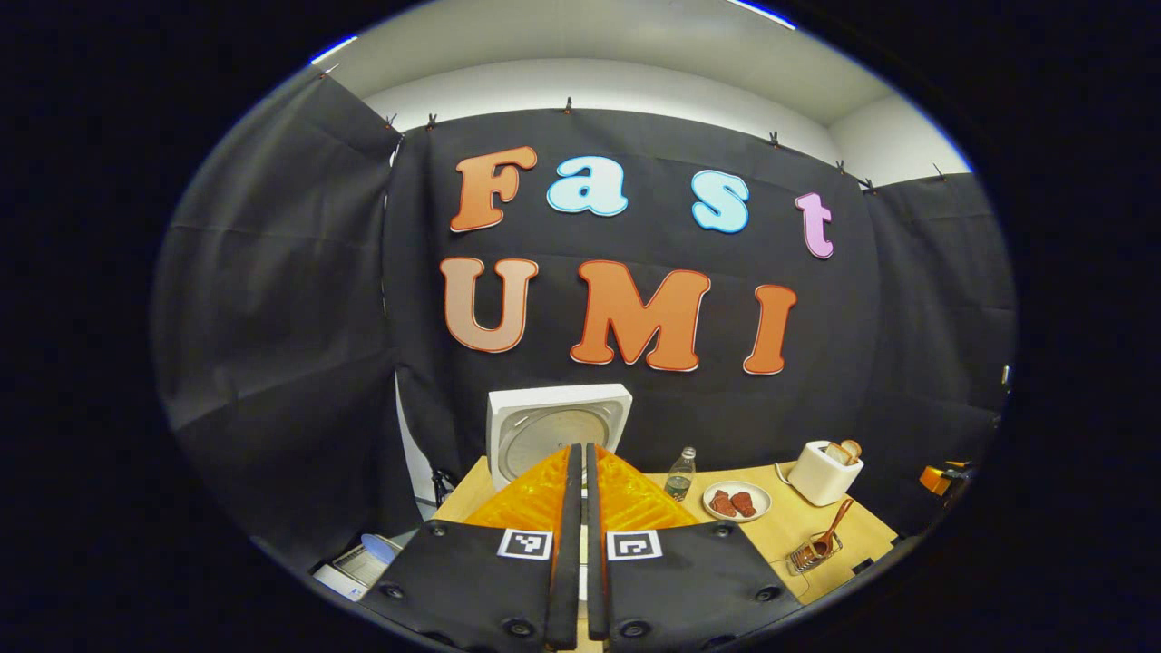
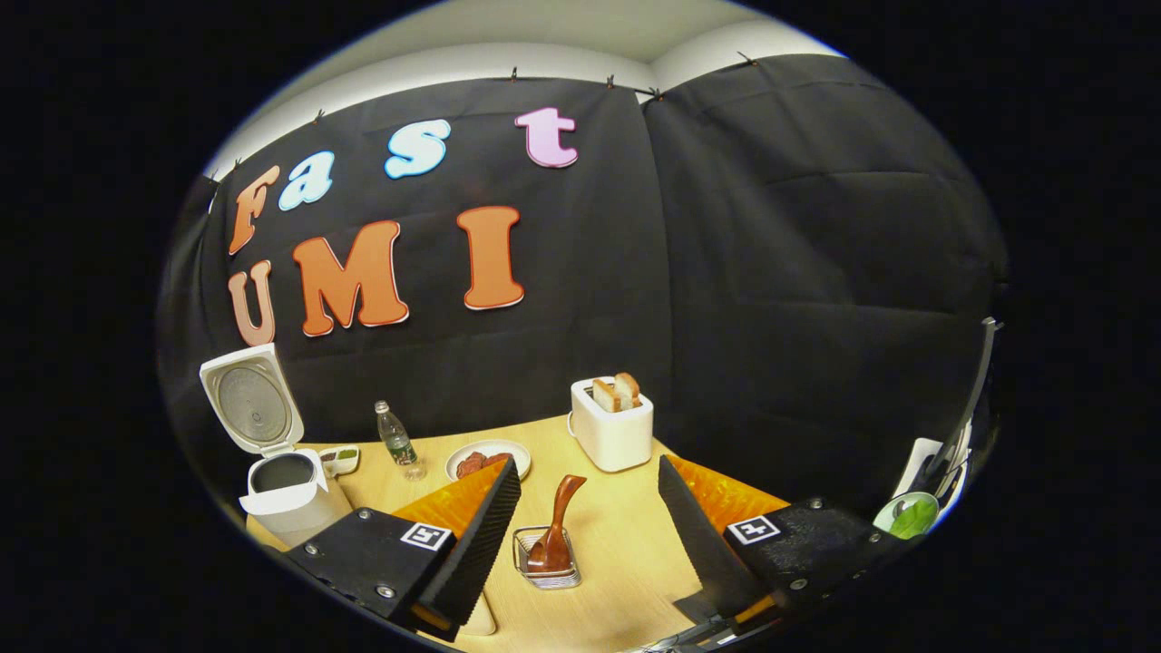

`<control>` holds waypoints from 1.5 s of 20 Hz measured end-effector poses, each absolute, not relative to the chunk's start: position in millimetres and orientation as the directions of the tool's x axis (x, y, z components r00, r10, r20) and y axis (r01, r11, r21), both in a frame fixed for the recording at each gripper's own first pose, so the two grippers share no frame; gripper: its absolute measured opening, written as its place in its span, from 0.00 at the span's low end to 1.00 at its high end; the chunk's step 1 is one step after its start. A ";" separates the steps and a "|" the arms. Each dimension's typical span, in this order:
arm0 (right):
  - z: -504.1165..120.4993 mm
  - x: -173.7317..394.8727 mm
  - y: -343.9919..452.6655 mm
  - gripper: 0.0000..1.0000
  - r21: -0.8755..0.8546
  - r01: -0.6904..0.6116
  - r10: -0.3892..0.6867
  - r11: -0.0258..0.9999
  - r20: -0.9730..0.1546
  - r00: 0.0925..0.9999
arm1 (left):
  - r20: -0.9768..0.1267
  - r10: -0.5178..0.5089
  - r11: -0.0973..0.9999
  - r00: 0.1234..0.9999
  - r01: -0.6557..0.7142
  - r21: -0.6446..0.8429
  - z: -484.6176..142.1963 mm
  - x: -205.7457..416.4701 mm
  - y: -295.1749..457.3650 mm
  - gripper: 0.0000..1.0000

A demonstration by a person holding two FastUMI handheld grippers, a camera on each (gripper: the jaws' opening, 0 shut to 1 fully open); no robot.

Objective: Close the left gripper, press the button to open the rice cooker; take a wooden spoon from the chopstick holder with the right hand, scoop a spoonful of rice and pour it into the rice cooker, then put the wooden spoon back into the chopstick holder.

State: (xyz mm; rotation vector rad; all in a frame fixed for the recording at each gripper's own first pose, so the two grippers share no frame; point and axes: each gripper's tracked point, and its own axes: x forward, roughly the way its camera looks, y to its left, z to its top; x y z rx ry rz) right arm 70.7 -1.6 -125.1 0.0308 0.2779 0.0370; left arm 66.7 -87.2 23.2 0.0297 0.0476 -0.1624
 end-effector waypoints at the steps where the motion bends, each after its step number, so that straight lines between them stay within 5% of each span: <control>1: -134.7 79.6 3.8 0.95 0.038 -0.040 0.050 0.998 -0.299 0.953 | -0.045 -0.151 0.988 0.987 0.153 0.032 24.2 66.0 -82.6 0.22; 4: -171.4 102.0 23.4 0.95 0.098 -0.074 0.108 0.992 -0.403 0.909 | -0.022 -0.136 0.990 0.990 0.137 0.036 28.3 60.3 -69.7 0.31; 6: -196.1 119.9 28.9 0.95 0.118 -0.066 0.112 0.991 -0.454 0.884 | -0.008 -0.118 0.993 0.993 0.119 0.020 34.0 59.6 -60.0 0.79; 11: -262.6 161.0 30.2 0.94 0.134 -0.018 0.094 0.991 -0.583 0.807 | -0.026 -0.016 1.000 1.000 0.017 0.020 22.5 57.1 -18.4 1.00; 17: -299.2 196.6 31.4 0.76 0.180 0.036 0.091 0.983 -0.650 0.755 | -0.068 0.107 0.994 0.992 -0.105 0.024 2.6 54.0 26.8 1.00; 22: -312.0 207.0 37.9 0.37 0.279 0.095 0.128 0.956 -0.683 0.719 | -0.130 0.141 0.990 0.981 -0.140 0.014 -19.7 55.1 40.6 1.00; 30: -307.7 204.0 45.0 0.19 0.322 0.124 0.134 0.939 -0.671 0.729 | -0.155 0.139 0.990 0.978 -0.139 0.010 -28.6 59.1 42.1 1.00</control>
